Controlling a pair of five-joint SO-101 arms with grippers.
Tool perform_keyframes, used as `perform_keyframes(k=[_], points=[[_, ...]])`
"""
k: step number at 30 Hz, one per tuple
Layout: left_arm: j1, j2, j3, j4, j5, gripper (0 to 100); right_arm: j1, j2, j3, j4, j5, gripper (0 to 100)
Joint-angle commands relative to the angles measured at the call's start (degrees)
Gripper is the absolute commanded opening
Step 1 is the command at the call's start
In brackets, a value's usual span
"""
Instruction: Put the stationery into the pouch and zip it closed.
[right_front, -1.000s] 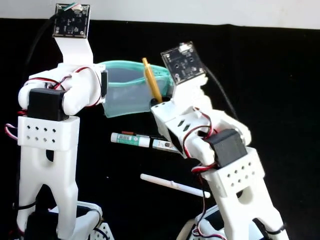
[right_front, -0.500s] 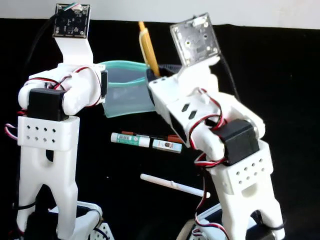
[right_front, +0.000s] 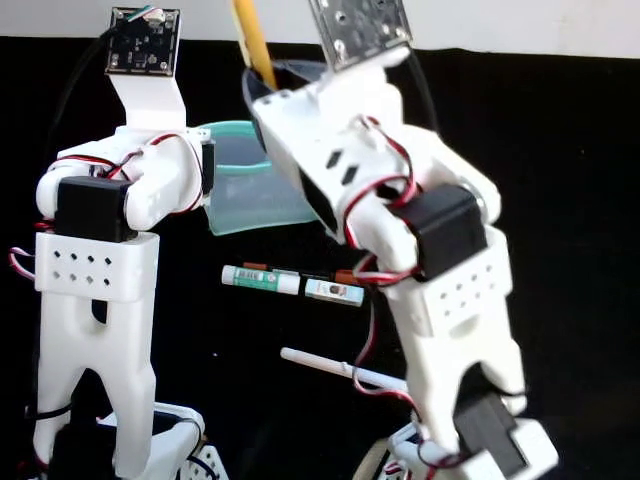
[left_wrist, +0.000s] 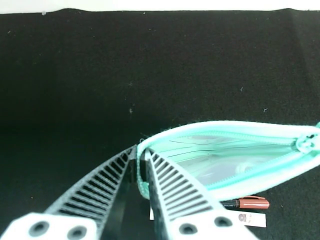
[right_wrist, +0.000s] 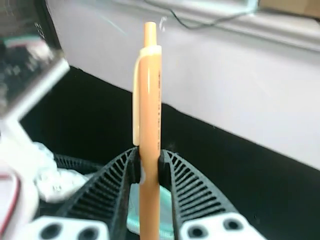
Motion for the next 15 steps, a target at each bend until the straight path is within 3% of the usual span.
perform_keyframes(k=[1,15], points=[[0.1,0.4,0.9,1.1,-0.2,1,-0.6,5.1,-9.4,-0.3,-0.6,0.7],[0.1,0.4,0.9,0.7,0.0,1,-0.6,23.5,-27.4,0.0,-0.6,0.7]])
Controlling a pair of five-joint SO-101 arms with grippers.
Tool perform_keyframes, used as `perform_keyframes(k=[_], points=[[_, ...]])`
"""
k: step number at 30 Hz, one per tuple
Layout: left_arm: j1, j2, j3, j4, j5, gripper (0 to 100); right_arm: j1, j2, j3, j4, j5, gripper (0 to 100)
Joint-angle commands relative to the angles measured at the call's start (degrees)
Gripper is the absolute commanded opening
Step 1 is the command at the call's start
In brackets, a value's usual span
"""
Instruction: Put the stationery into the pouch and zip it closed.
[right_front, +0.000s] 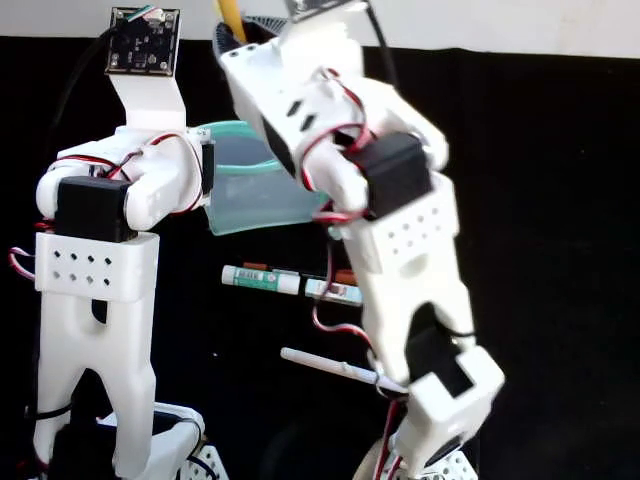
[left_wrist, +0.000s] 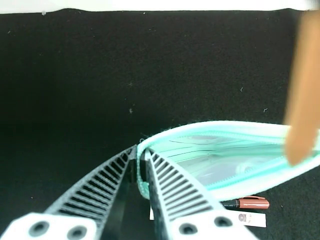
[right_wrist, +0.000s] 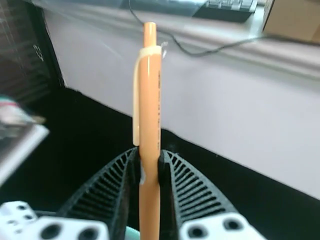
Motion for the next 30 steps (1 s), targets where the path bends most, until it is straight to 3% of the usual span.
perform_keyframes(k=[1,6,15,30], points=[[0.1,0.4,0.9,0.7,0.0,1,-0.6,3.4,-5.0,0.0,-0.6,0.7],[0.1,0.4,0.9,0.6,0.0,1,-0.5,10.9,-13.1,0.9,-0.6,0.7],[-1.4,0.4,0.9,0.6,0.1,1,-0.8,25.0,-40.7,13.7,-0.7,0.7],[-3.9,0.4,0.9,0.3,0.1,1,-1.5,27.3,-39.1,18.5,-3.9,0.7]])
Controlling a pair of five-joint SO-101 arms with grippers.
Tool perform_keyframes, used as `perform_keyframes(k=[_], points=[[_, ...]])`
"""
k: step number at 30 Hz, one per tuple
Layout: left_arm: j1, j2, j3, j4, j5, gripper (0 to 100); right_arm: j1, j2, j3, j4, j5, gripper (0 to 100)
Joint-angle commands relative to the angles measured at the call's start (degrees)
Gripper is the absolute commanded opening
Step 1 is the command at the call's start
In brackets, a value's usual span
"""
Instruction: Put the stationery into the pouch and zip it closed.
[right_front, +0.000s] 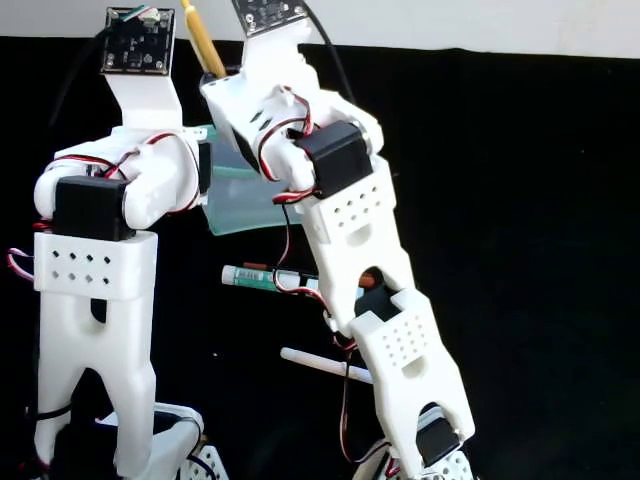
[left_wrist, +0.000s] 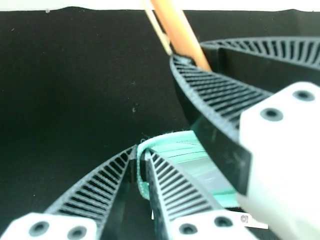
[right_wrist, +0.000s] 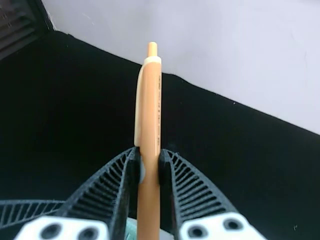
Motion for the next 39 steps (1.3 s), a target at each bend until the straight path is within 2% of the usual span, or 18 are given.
perform_keyframes(k=[1,30,36,39], points=[[-0.8,0.4,0.8,0.1,0.2,1,-0.3,-1.4,-6.1,1.5,-0.4,0.7],[-0.8,0.4,0.8,-0.1,0.3,1,0.0,-13.7,-6.1,4.4,1.9,0.7],[-0.8,0.4,0.8,-0.2,3.0,1,-0.2,-14.1,-6.1,3.4,2.0,0.7],[-0.8,0.4,0.8,-0.2,4.8,1,-0.2,-13.8,-6.1,-0.9,2.0,0.7]])
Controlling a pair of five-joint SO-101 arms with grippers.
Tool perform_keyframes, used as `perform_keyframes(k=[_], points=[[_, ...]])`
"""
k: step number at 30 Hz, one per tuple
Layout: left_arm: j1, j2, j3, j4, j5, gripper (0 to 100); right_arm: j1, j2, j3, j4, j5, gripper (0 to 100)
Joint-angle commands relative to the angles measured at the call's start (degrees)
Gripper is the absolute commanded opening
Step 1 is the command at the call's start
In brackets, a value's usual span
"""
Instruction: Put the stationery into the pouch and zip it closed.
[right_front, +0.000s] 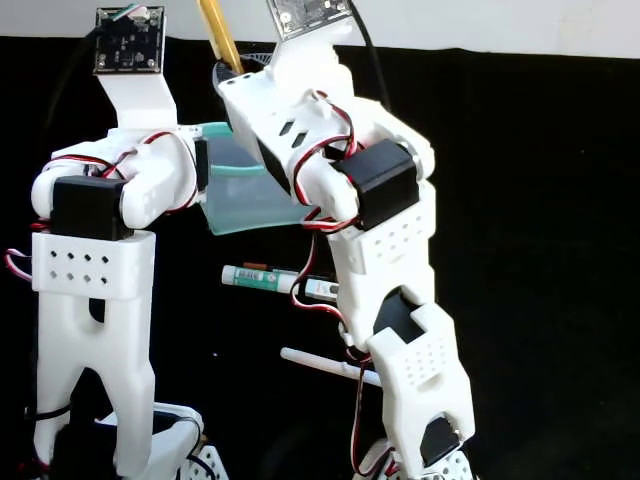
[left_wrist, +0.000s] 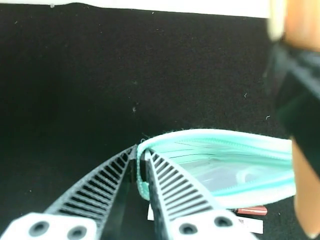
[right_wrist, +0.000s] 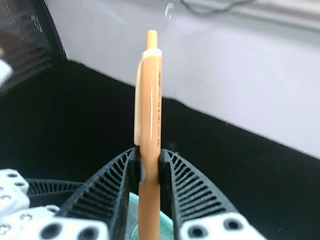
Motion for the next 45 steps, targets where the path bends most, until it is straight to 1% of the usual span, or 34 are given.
perform_keyframes(k=[1,9,15,20,25,28,40,45], points=[[-0.7,0.5,0.8,-0.2,2.1,1,-0.3,-3.0,-6.1,-4.8,1.3,0.7],[-0.5,0.5,0.8,-0.2,2.5,1,-0.3,-2.2,-6.1,-8.4,1.2,0.7],[-0.5,0.6,0.8,-0.2,3.5,1,-0.7,1.4,-6.1,-13.7,1.4,0.7],[-0.7,0.6,0.8,-0.2,3.3,1,-2.2,-0.2,-6.1,-17.6,7.5,0.6],[-0.7,0.6,0.8,-0.2,3.3,1,-5.0,-5.7,-6.1,-9.5,8.6,0.6],[-0.5,0.6,0.7,-0.2,3.3,1,-5.4,-8.5,-6.1,-6.8,8.6,0.6],[-0.5,0.6,0.7,0.1,3.3,1,-3.5,-15.3,-5.4,0.2,8.7,0.5],[-0.5,0.6,0.7,0.2,3.3,1,-1.4,-15.5,-5.4,10.2,8.5,0.5]])
